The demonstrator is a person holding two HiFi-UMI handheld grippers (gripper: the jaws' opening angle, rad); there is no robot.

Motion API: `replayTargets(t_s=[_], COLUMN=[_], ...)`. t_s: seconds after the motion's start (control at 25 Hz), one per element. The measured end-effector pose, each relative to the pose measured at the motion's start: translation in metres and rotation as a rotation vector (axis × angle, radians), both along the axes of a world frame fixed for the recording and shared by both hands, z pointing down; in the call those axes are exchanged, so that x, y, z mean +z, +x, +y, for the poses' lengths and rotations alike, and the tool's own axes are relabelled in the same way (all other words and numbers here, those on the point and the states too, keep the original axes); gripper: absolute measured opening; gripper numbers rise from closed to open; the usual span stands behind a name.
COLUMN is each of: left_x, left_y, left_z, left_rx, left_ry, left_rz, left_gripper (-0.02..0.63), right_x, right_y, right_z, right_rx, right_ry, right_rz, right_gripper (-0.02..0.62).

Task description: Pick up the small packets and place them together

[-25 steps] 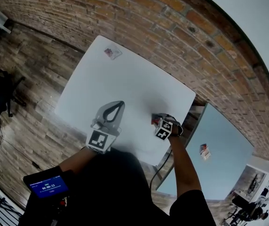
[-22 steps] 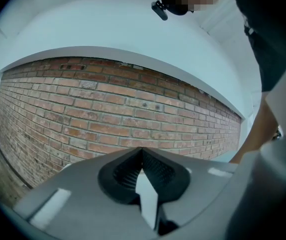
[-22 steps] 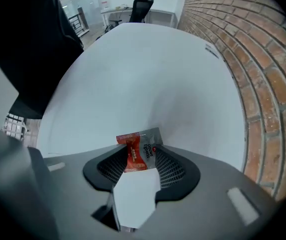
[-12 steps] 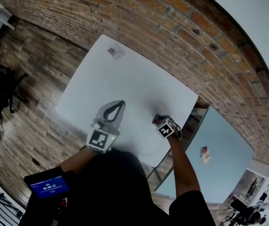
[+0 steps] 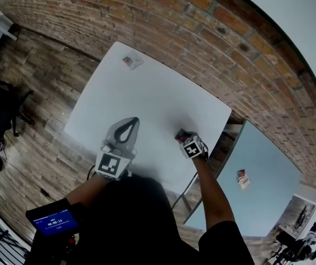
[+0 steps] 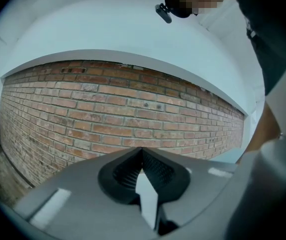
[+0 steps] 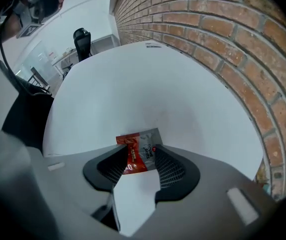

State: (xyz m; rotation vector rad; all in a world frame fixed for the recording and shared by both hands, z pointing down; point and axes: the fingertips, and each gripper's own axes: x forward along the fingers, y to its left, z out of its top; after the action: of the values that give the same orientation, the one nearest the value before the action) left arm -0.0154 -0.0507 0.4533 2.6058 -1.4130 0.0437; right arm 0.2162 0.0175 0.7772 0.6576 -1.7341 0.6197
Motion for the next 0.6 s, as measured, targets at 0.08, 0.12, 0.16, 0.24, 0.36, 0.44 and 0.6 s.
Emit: replayTargets(t_s=[0.08,0.12,0.16,0.24,0.36,0.44,0.6], left_x=[0.004,0.006,0.007,0.009,0.01,0.011,0.013], left_y=[-0.001,-0.003,-0.005,-0.013,-0.03,-0.043,-0.068], left_z=[-0.002,-0.003,-0.005,-0.011,-0.022,-0.029,-0.043], left_rx=[0.013,0.02,0.026,0.034,0.042,0.042,0.041], left_ry=[-0.005,-0.01,-0.016,-0.022,-0.022,-0.027,-0.038], left_rz=[0.001,0.004,0.006,0.006,0.004,0.005,0.011], left_gripper=[0.0,0.0,0.0,0.0,0.0,0.0,0.0], right_x=[0.002,0.005,0.006,0.009,0.006,0.003,0.001], right_y=[-0.005,-0.009,-0.014,-0.028,-0.052,-0.069,-0.091], right_z=[-0.008,-0.011,-0.014,-0.023,-0.043,-0.055,-0.072], right_rx=[-0.019,-0.027,-0.032,-0.041,-0.069,-0.084,-0.112], right_ry=[0.009,0.014,0.015,0.014,0.023,0.027,0.026], right_rz=[0.012,0.018,0.022,0.028,0.035,0.041,0.054], right_gripper=[0.173,0.173,0.173,0.173,0.173,0.173,0.175])
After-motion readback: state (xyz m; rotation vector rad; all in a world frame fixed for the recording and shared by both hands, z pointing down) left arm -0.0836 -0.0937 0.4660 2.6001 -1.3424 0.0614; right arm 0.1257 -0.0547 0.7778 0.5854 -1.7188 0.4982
